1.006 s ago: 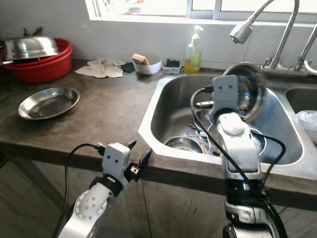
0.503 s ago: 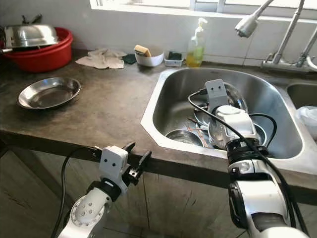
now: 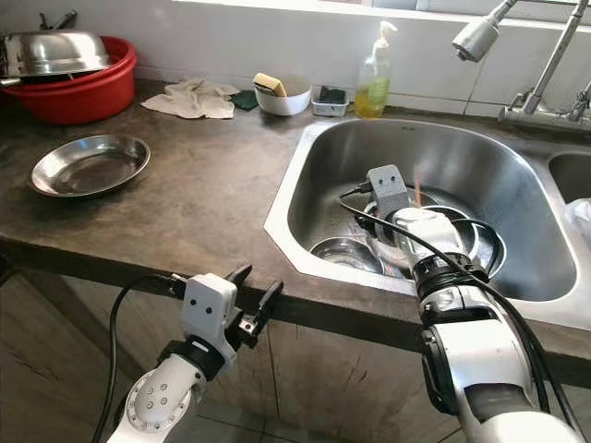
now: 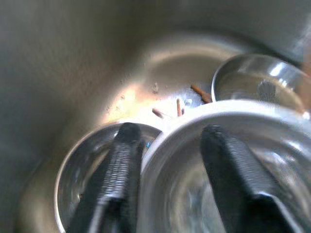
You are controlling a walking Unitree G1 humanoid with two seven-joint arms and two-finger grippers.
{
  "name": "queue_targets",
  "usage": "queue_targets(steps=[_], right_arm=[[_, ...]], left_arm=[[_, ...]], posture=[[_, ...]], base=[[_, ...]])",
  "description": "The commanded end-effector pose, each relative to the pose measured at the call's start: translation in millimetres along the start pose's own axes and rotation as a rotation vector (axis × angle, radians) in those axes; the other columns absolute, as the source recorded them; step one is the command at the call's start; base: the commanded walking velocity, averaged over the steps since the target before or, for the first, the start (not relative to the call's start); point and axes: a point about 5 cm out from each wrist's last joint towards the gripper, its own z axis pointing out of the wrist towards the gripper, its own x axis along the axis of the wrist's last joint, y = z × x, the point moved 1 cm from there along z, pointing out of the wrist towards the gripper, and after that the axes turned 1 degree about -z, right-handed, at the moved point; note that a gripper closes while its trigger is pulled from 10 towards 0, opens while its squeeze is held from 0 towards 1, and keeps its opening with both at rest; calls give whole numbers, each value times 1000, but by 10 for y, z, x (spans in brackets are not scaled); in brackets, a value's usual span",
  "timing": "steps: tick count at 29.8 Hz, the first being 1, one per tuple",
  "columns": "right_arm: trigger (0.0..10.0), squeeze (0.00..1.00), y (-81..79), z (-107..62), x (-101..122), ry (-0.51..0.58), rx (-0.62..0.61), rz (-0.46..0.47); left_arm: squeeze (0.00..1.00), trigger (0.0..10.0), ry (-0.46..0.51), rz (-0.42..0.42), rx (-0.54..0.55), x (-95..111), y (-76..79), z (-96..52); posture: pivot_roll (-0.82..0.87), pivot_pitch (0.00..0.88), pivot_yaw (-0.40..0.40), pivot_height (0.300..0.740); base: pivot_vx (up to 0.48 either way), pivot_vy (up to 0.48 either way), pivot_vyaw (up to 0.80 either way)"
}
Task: Kitchen organization
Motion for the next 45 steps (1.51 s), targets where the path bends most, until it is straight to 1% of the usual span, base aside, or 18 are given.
queue_targets(steps=[1,3,6,7,10,11,14,16,18,19,21,22,26,28,29,31,36,45], right_arm=[[10000,1000,70,-54,173,74,-25,0],[10000,1000,105,-110,290,163,-56,4],[10000,1000,109,-124,309,180,-61,5],[10000,0,125,-151,352,220,-82,-4],[10000,0,167,-352,511,393,-162,17],[10000,0,167,-352,511,393,-162,17],[10000,0,148,-583,543,509,-225,-6],[10000,0,148,-583,543,509,-225,-6],[10000,0,81,-716,475,560,-227,10],[10000,0,-18,-850,361,604,-224,2],[10000,0,-18,-850,361,604,-224,2],[10000,0,-79,-911,299,622,-212,15],[10000,0,-139,-972,234,642,-212,20],[10000,0,-312,-1125,-4,659,-225,40],[10000,0,-312,-1125,-4,659,-225,40],[10000,0,-428,-1217,-190,642,-229,58],[10000,0,-531,-1227,-317,609,-224,77],[10000,0,-596,-1193,-293,616,-219,106]], left_arm=[[0,10000,-44,7,9,-72,-13,-16],[0,10000,-39,10,11,-66,-27,4],[0,10000,-39,10,12,-68,-31,10],[0,10000,-38,12,13,-69,-40,22],[0,10000,-30,17,15,-67,-59,60],[0,10000,-30,17,15,-67,-59,60],[0,10000,-17,21,17,-48,-82,108],[0,10000,-17,21,17,-48,-82,108],[0,10000,-12,23,18,-42,-94,129],[0,10000,-7,24,19,-40,-102,148],[0,10000,-7,24,19,-40,-102,148],[0,10000,-4,24,19,-36,-105,156],[0,10000,-2,25,19,-36,-112,166],[0,10000,10,24,24,-5,-135,171],[0,10000,10,24,24,-5,-135,171],[0,10000,16,23,28,5,-152,169],[0,10000,12,16,34,-19,-165,178],[0,10000,18,14,35,-17,-164,208]], posture=[[59,109,-50,740],[59,98,-48,740],[58,94,-47,740],[54,82,-46,740],[48,66,-40,740],[48,66,-40,740],[38,53,-35,740],[38,53,-35,740],[34,47,-33,740],[28,39,-28,740],[28,39,-28,740],[24,33,-26,740],[18,24,-22,740],[18,10,-19,740],[18,10,-19,740],[19,3,-17,740],[14,0,-14,740],[21,0,-18,740]], base=[[0,0,0],[0,0,0],[0,0,0],[0,0,0],[0,0,0],[0,0,0],[0,0,0],[0,0,0],[0,0,0],[0,0,0],[0,0,0],[0,0,0],[0,0,0],[0,0,0],[0,0,0],[0,0,0],[0,0,0],[0,0,0]])
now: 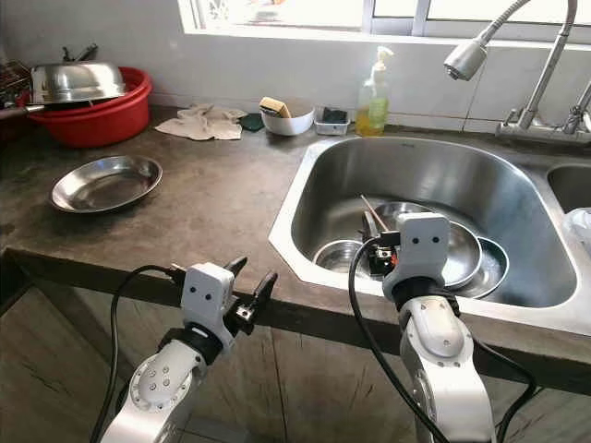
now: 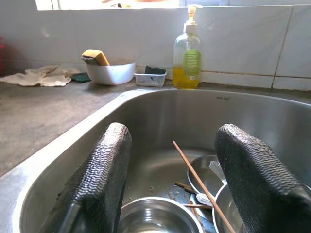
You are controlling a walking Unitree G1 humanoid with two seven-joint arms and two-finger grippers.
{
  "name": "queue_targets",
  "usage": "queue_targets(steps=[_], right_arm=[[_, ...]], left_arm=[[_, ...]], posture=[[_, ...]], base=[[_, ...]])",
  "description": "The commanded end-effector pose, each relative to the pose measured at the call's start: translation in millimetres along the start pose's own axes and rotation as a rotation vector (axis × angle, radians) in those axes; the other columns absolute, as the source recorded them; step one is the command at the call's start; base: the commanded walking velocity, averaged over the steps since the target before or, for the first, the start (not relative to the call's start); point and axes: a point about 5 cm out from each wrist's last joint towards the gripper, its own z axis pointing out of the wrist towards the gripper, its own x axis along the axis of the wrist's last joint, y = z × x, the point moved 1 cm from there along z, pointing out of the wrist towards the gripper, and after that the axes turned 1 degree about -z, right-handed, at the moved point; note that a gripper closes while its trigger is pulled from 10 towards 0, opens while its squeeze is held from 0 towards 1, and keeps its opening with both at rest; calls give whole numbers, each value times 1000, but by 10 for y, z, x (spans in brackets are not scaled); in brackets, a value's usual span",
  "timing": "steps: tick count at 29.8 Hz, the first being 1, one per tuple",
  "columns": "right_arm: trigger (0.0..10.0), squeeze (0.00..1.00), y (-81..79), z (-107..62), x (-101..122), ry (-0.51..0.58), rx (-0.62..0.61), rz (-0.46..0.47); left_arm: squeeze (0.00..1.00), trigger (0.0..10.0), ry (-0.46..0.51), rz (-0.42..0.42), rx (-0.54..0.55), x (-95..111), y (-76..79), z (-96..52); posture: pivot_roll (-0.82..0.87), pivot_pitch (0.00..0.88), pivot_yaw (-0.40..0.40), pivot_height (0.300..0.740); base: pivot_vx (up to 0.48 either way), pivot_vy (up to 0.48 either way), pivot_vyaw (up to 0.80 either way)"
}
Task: Kitchen organization
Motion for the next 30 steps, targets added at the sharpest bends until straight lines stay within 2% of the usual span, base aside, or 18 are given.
queue_targets(steps=[1,11,23,30], right_arm=[[10000,0,-45,10,44,23,1,11],[10000,0,-133,-59,33,25,43,-12],[10000,0,-153,8,99,48,40,2],[10000,0,-159,39,120,53,39,19]], left_arm=[[0,10000,7,-1,4,2,-6,23],[0,10000,15,-11,14,11,-19,18],[0,10000,15,-5,10,6,-24,23],[0,10000,17,3,13,12,-37,25]], posture=[[23,0,-19,740],[18,0,-19,740],[25,0,-22,740],[28,0,-20,740]], base=[[0,0,0],[0,0,44],[0,465,800],[0,0,800]])
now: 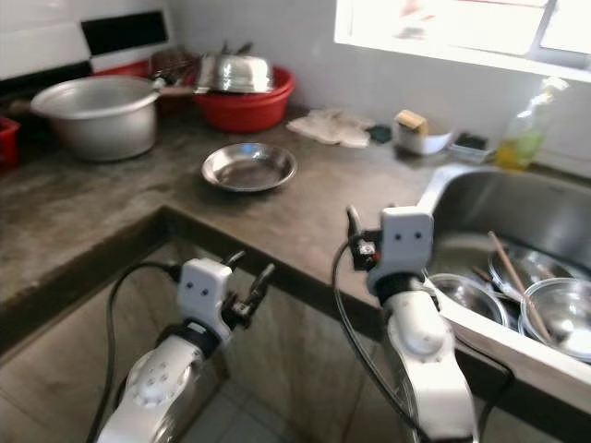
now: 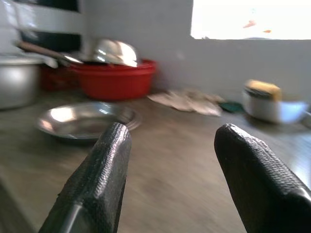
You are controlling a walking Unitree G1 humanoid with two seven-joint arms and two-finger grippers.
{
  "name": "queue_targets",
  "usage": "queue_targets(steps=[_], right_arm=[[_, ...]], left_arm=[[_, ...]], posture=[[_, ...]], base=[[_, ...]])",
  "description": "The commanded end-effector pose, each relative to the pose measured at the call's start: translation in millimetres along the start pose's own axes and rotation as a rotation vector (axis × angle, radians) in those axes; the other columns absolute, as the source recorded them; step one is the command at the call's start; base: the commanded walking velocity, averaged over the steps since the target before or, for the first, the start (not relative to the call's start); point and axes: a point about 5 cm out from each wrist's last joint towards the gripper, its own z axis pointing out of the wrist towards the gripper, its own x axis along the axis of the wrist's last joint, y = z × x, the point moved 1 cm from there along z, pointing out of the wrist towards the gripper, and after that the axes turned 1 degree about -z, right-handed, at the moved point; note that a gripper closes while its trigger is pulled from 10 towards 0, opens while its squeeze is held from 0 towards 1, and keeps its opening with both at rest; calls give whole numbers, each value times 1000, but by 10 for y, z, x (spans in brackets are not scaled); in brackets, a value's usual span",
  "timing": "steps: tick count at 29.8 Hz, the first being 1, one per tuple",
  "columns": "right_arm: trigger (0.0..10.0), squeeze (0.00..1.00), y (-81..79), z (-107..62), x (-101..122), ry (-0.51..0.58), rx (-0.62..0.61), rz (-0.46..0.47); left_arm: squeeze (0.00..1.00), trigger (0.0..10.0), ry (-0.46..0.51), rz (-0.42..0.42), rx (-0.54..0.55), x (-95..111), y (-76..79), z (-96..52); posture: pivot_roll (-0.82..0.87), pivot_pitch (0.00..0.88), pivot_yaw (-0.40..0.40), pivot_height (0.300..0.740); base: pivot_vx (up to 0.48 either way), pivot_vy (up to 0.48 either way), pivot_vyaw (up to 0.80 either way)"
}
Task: Kitchen organization
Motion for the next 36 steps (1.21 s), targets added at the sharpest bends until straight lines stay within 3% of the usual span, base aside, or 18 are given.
queue_targets(steps=[1,5,29,36], right_arm=[[10000,0,33,6,20,6,-14,1],[10000,0,32,27,25,5,-12,11],[10000,0,-9,98,8,-23,32,43],[10000,0,-18,108,10,-27,41,39]], left_arm=[[0,10000,1,-1,-8,3,30,10],[0,10000,2,-1,-7,7,30,14],[0,10000,1,39,9,4,23,42],[0,10000,-4,41,9,-4,31,30]], posture=[[28,0,-20,740],[30,0,-23,740],[28,0,-26,740],[28,0,-32,740]], base=[[0,0,800],[0,0,800],[0,0,0],[295,0,0]])
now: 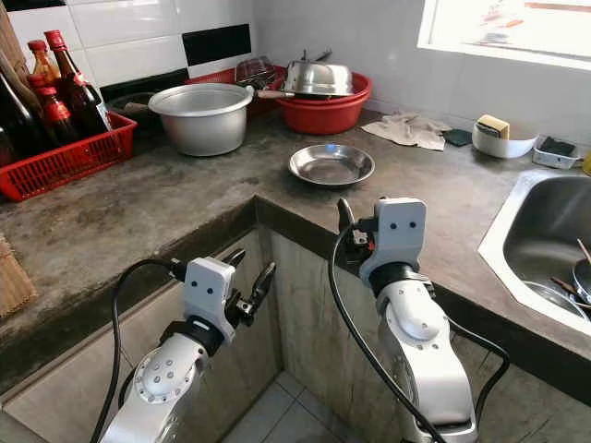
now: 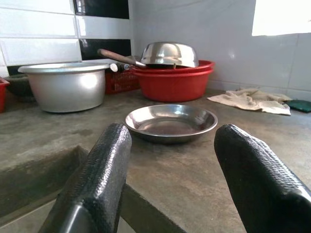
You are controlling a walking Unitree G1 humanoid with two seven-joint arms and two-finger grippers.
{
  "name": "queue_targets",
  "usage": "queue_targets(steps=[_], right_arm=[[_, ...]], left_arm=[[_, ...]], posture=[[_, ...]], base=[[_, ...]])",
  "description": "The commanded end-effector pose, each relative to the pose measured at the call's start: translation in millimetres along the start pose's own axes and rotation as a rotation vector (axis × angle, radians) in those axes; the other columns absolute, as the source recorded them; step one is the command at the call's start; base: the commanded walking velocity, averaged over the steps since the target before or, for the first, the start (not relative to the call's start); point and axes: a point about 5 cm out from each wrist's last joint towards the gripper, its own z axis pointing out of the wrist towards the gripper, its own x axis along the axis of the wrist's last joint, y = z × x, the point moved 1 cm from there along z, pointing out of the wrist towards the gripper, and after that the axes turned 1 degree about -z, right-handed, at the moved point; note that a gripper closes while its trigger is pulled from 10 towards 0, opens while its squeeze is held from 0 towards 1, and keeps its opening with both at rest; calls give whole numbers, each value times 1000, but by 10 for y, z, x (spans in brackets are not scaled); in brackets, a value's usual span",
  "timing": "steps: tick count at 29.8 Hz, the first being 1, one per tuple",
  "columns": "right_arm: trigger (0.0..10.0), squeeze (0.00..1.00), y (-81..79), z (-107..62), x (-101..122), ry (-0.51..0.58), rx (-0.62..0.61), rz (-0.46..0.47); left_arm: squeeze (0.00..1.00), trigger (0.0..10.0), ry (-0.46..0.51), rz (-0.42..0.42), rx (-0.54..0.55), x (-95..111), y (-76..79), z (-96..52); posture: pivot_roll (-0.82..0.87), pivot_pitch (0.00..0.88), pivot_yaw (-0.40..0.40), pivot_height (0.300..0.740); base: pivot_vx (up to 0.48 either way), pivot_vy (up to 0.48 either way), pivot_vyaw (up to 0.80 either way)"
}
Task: Kitchen organization
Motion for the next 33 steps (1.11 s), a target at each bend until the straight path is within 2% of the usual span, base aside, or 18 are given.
queue_targets(steps=[1,20,30,33], right_arm=[[10000,0,-12,25,13,-4,12,5],[10000,0,-28,64,21,-12,34,2],[10000,0,-6,115,26,-35,40,22],[10000,0,14,222,-40,-106,46,24]], left_arm=[[0,10000,-8,13,5,-18,-5,-4],[0,10000,-10,6,12,-25,-8,-27],[0,10000,-25,3,30,-45,-23,-31],[0,10000,-33,-5,22,-63,2,-45]], posture=[[28,0,-32,740],[31,5,-35,740],[32,12,-39,740],[31,21,-45,740]], base=[[334,0,0],[377,0,0],[0,0,0],[0,0,0]])
